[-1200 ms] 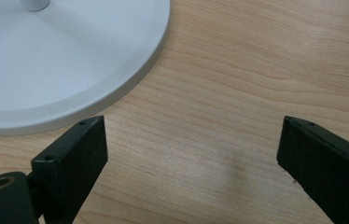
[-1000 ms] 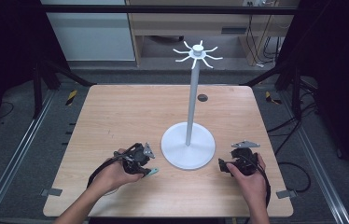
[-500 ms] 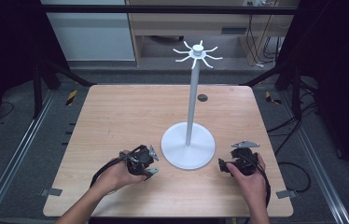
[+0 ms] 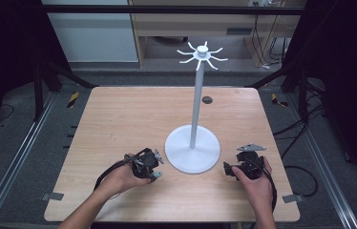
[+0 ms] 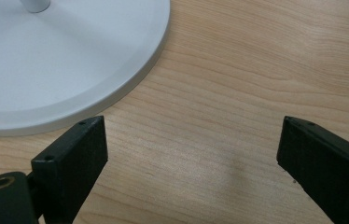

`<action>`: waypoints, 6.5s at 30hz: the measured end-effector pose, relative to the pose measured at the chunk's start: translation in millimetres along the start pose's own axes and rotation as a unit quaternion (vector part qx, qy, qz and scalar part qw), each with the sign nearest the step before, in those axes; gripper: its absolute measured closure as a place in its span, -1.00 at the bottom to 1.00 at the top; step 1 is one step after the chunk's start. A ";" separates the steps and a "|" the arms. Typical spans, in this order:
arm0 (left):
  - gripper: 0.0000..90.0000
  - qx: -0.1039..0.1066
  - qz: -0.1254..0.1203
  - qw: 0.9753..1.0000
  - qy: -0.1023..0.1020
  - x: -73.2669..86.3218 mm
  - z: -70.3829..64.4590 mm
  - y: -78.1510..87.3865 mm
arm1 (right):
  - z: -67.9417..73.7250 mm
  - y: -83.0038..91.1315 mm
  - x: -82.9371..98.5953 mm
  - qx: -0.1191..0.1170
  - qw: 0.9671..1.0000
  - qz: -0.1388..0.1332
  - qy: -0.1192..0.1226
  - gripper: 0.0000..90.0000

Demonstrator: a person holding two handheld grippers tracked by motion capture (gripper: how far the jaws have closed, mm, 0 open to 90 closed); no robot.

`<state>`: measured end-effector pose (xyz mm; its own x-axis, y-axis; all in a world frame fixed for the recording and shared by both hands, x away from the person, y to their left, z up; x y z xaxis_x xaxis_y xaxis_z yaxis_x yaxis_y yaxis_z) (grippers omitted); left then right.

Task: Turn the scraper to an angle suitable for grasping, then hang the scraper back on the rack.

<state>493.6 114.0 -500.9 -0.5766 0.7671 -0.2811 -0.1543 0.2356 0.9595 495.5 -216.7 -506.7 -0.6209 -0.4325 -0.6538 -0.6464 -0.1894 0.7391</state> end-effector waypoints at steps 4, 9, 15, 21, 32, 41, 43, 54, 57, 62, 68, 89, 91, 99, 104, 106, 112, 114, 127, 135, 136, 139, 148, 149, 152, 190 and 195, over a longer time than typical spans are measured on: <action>0.52 0.000 0.006 1.000 -0.001 -0.7 0.0 -1.6 | -0.1 -0.1 0.1 0.000 1.000 0.000 0.001 -0.80; 0.58 0.002 0.011 1.000 -0.001 -0.9 2.4 -2.5 | -0.2 0.1 0.2 0.000 1.000 0.000 0.000 -0.80; 0.61 0.005 0.012 1.000 0.001 -1.0 2.7 -3.2 | -0.1 0.0 0.1 0.000 1.000 0.000 0.000 -0.80; 0.63 0.000 0.015 1.000 -0.004 -1.6 0.9 -3.0 | 0.5 -0.3 -0.1 -0.001 1.000 0.002 0.002 -0.80; 0.64 -0.008 -0.011 1.000 -0.003 1.0 1.8 6.6 | -0.8 -0.2 0.4 0.001 1.000 0.001 0.000 -0.80; 0.64 -0.007 -0.117 0.993 0.027 8.0 8.1 54.5 | -0.5 -0.2 0.1 -0.001 1.000 0.000 0.000 -0.80; 0.64 -0.006 -0.153 0.987 0.040 12.4 12.0 70.2 | -0.6 -0.4 0.1 0.000 1.000 0.000 -0.001 -0.80; 0.65 -0.026 -0.254 0.964 0.078 35.6 26.5 128.7 | -0.4 -0.7 0.4 0.000 1.000 0.002 0.000 -0.80; 0.65 -0.031 -0.274 0.958 0.083 37.7 28.3 137.6 | -0.1 -1.0 0.2 0.000 1.000 0.003 0.001 -0.80; 0.65 -0.037 -0.294 0.951 0.085 37.5 29.2 149.3 | 0.1 -1.1 0.3 -0.001 1.000 0.003 0.001 -0.80; 0.64 -0.044 -0.307 0.947 0.079 31.7 29.9 163.2 | 0.4 -1.1 0.2 -0.001 1.000 0.002 0.000 -0.80; 0.65 -0.044 -0.360 0.930 0.066 -2.8 17.2 202.3 | -0.9 -0.5 0.3 -0.001 1.000 0.002 -0.002 -0.80; 0.65 -0.045 -0.360 0.930 0.061 -5.9 16.9 206.1 | -0.9 -0.6 0.2 -0.001 1.000 0.002 -0.001 -0.80; 0.65 -0.039 -0.372 0.925 0.062 -18.6 13.3 215.2 | -0.7 -1.3 -0.8 -0.001 1.000 0.001 0.002 -0.80; 0.65 -0.036 -0.378 0.923 0.063 -25.8 11.9 219.5 | -1.1 -0.7 -0.7 -0.002 1.000 -0.001 0.001 -0.80; 0.65 -0.035 -0.380 0.922 0.063 -28.7 11.8 221.7 | -0.9 -0.7 -0.8 -0.002 1.000 -0.001 0.000 -0.80; 0.65 -0.033 -0.385 0.920 0.064 -38.7 12.6 229.2 | -1.4 -0.5 -0.6 -0.002 1.000 -0.002 0.001 -0.80; 0.65 -0.033 -0.386 0.920 0.064 -42.0 12.0 231.7 | -1.5 -0.2 -0.5 -0.001 1.000 -0.002 -0.001 -0.80; 0.65 -0.034 -0.398 0.914 0.066 -58.0 10.8 246.7 | -1.4 -0.1 -0.9 -0.001 1.000 -0.002 -0.001 -0.80; 0.65 -0.028 -0.402 0.912 0.072 -65.2 12.6 251.9 | -1.6 0.0 -1.0 -0.001 1.000 -0.002 0.000 -0.80; 0.65 -0.028 -0.402 0.912 0.072 -65.2 12.6 251.9 | -1.6 0.0 -1.0 -0.001 1.000 -0.002 0.000 -0.80; 0.65 -0.030 -0.403 0.912 0.072 -68.5 12.7 254.2 | -1.3 -0.1 -1.1 -0.001 1.000 -0.002 -0.001 -0.80; 0.65 -0.033 -0.412 0.908 0.066 -79.5 7.1 263.6 | -2.0 -0.1 -1.3 -0.001 1.000 -0.005 -0.002 -0.80; 0.65 -0.033 -0.412 0.908 0.065 -80.6 6.6 264.4 | -2.2 -0.1 -1.3 -0.001 1.000 -0.005 -0.001 -0.80; 0.65 -0.034 -0.416 0.907 0.065 -84.0 5.4 266.8 | -2.4 -0.1 -1.2 -0.002 1.000 -0.005 -0.001 -0.80; 0.65 -0.034 -0.435 0.897 0.072 -108.9 2.9 287.4 | -0.7 -0.8 -1.9 -0.003 1.000 -0.002 0.002 -0.80; 0.65 -0.034 -0.437 0.896 0.069 -112.0 0.5 292.1 | -0.8 -1.1 -1.9 -0.003 1.000 -0.002 0.002 -0.80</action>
<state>513.5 97.2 -189.1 -0.3046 0.2248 -0.9256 -0.6406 0.6708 0.3738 497.7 -216.4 -506.2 -0.6164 -0.4345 -0.6567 -0.6465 -0.1969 0.7371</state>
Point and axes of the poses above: each handheld gripper's, and its own axes: y roughly backward along the jaws, x roughly out of its underside, z roughly to its left, the point moved 4 cm from there along -y, roughly forward along the jaws, and after that the axes turned 12 degrees about y, right-handed, at the moved point
